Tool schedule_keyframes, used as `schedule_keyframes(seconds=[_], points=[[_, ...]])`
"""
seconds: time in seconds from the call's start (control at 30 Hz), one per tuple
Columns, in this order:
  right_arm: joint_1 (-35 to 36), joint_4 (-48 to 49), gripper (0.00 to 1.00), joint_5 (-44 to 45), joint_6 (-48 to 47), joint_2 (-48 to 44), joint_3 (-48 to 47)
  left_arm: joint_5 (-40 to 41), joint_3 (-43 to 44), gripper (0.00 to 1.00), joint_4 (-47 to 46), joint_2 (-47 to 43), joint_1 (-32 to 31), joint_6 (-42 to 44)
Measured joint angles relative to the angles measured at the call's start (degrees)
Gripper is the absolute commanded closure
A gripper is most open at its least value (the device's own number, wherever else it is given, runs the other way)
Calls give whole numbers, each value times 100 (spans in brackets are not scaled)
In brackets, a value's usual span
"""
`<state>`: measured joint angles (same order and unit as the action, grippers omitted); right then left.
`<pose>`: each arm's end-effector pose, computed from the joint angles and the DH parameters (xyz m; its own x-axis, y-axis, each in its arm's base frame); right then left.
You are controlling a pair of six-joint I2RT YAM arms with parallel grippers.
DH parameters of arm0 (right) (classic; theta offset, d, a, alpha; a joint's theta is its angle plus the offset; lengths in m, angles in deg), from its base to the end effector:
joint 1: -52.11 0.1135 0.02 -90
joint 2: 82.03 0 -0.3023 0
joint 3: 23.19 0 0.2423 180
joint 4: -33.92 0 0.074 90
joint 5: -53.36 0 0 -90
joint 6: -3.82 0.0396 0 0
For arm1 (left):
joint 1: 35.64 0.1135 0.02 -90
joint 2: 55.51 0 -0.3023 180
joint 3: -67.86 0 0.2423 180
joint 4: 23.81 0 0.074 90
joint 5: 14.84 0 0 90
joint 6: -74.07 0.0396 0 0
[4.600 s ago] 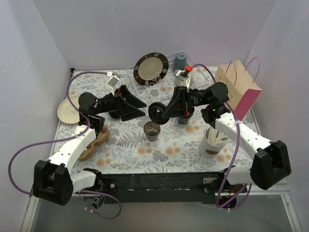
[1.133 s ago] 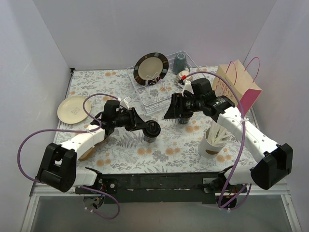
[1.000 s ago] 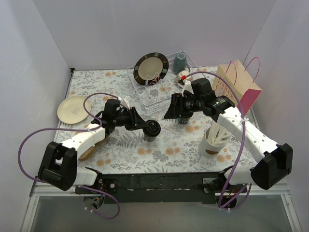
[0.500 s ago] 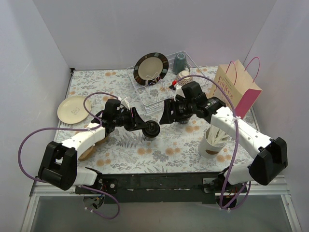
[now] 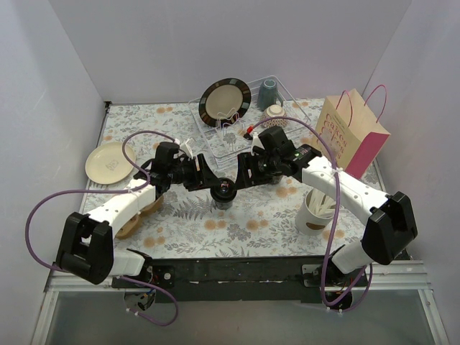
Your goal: Pack the takeout coffee
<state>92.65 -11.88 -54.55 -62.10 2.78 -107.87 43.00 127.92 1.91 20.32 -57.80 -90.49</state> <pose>0.2297 0.2125 0.3338 -0.8172 -0.1880 -0.5449 -0.4903 0.7238 0.4855 0.2326 -0.1175 0.2695 -0.8271 -0.5442 0.1405 -0.4081 0.4096 -0.8159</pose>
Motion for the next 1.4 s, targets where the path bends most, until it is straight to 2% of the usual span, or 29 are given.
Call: schedule_keyframes(seconds=[0.47, 0.9, 1.07, 1.4], points=[[20, 39, 34, 13, 9, 280, -127, 682, 448, 37, 968, -269, 0, 391], [37, 153, 33, -2, 232, 743, -404, 511, 306, 37, 531, 50, -7, 387], [37, 153, 34, 22, 232, 756, -404, 422, 251, 39, 387, 227, -33, 387], [37, 173, 36, -24, 216, 988, -389, 337, -96, 58, 138, 258, -83, 387]])
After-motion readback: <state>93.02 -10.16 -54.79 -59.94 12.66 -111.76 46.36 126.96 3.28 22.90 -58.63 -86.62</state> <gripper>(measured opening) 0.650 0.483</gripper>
